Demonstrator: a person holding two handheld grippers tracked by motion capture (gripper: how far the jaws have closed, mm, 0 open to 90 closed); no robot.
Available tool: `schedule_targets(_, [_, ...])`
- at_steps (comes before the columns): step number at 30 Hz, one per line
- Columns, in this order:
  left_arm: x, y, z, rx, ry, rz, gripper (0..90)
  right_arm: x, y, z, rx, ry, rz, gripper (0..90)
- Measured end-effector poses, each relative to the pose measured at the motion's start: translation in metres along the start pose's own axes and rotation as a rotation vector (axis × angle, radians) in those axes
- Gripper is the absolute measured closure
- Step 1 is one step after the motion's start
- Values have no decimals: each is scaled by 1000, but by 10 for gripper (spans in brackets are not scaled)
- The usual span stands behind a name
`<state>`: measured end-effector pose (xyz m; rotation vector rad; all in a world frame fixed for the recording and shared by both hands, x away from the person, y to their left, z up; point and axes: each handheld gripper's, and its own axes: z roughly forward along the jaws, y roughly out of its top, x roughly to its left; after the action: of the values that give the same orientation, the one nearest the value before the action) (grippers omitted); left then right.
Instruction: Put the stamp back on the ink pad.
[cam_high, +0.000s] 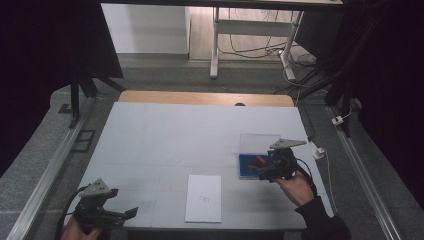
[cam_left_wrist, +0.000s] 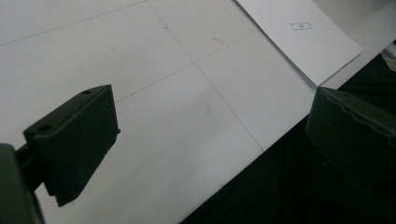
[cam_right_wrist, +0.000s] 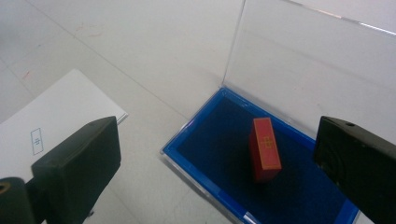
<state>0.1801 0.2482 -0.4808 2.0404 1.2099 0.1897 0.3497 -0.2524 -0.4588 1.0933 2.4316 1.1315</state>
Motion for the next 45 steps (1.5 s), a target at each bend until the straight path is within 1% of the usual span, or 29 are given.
schedule_targets(9, [0,0,0,-1,-2,-3,27,7,-7,-11,10,-12,-19,0])
schedule_targets(16, [1,0,0,-2,-3,-4,27,12,-16,-24,2,-20,-18,0])
schedule_targets(21, [1,0,0,-1,-3,-5,27,16,-23,-35,-7,-35,-7,0])
schedule_targets(24, [1,0,0,0,-4,-6,27,17,-29,-41,-11,-34,2,0])
schedule_targets(34, [1,1,0,0,-4,-7,27,17,-48,-63,-22,-61,32,0])
schedule_targets(40, [1,1,0,1,-6,-11,26,18,-58,-76,-24,-98,40,0])
schedule_targets(45, [2,1,0,0,-11,-12,26,18,-68,-84,-23,-117,60,0])
